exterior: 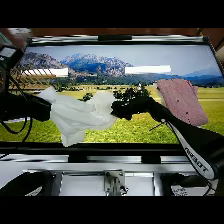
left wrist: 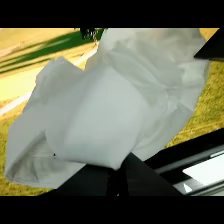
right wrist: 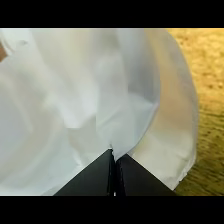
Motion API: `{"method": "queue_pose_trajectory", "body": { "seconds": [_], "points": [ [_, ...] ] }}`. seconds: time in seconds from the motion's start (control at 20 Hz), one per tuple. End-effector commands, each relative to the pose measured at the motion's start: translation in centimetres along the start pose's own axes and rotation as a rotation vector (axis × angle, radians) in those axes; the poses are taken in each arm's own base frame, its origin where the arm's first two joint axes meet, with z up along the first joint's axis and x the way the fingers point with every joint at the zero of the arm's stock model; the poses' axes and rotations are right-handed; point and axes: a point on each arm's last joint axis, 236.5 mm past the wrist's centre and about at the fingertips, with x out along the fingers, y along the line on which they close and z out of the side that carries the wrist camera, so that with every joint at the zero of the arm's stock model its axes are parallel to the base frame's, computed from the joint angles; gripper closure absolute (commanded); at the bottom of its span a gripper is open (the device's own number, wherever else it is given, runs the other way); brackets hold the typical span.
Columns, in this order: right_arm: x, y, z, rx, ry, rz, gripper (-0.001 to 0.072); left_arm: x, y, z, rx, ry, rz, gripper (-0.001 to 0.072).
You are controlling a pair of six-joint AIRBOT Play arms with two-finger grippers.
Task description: Fold the shirts.
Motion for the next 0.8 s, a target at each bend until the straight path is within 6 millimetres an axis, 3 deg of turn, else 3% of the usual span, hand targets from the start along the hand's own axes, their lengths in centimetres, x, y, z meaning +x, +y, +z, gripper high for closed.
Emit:
{"method": "queue_pose_trajectory", "body": {
  "seconds": [0.0,0.1,0.15,0.25,0.35,0.4,0.45,0.5,0.55,0.6,0.7,0.75],
  "points": [
    [-6.8,4.1,3.6,-0.223,-0.123,0.053,0.0665,-2.2,-0.8,6.9,0.027,-0.290,-0.037,0.0674],
    [-16.1,9.3,8.2,-0.397,-0.357,0.120,0.0665,-6.4,-0.9,12.5,0.010,-0.538,-0.066,0.0674],
    [-21.6,12.1,9.8,-0.466,-0.488,0.150,0.0665,-9.5,-0.8,15.2,-0.021,-0.674,-0.086,0.0674],
    [-34.3,18.1,11.0,-0.583,-0.806,0.215,0.0665,-16.7,-0.6,19.4,-0.049,-0.933,-0.123,0.0674],
    [-44.8,23.2,8.4,-0.716,-1.074,0.264,0.0665,-23.2,-0.3,21.4,-0.056,-1.126,-0.149,0.0674],
    [-49.0,25.4,6.0,-0.786,-1.182,0.284,0.0665,-25.1,-0.1,21.6,-0.058,-1.167,-0.151,0.0674],
    [-51.8,26.8,3.6,-0.839,-1.249,0.292,0.0665,-26.0,0.1,21.4,-0.061,-1.171,-0.149,0.0674],
    [-53.2,27.4,1.7,-0.878,-1.272,0.289,0.0665,-25.6,0.3,20.8,-0.064,-1.136,-0.142,0.0674],
    [-53.1,27.5,0.0,-0.909,-1.247,0.283,0.0664,-23.9,0.7,19.7,-0.070,-1.046,-0.122,0.0674],
    [-51.7,27.1,-1.1,-0.931,-1.172,0.262,0.0664,-21.0,1.4,17.9,-0.080,-0.908,-0.086,0.0674],
    [-46.0,23.7,-2.1,-0.898,-0.900,0.171,0.0664,-13.9,3.3,13.0,-0.110,-0.581,0.003,0.0674],
    [-42.6,20.7,-2.3,-0.845,-0.738,0.104,0.0664,-10.7,4.3,10.3,-0.126,-0.428,0.046,0.0674]
  ]
}}
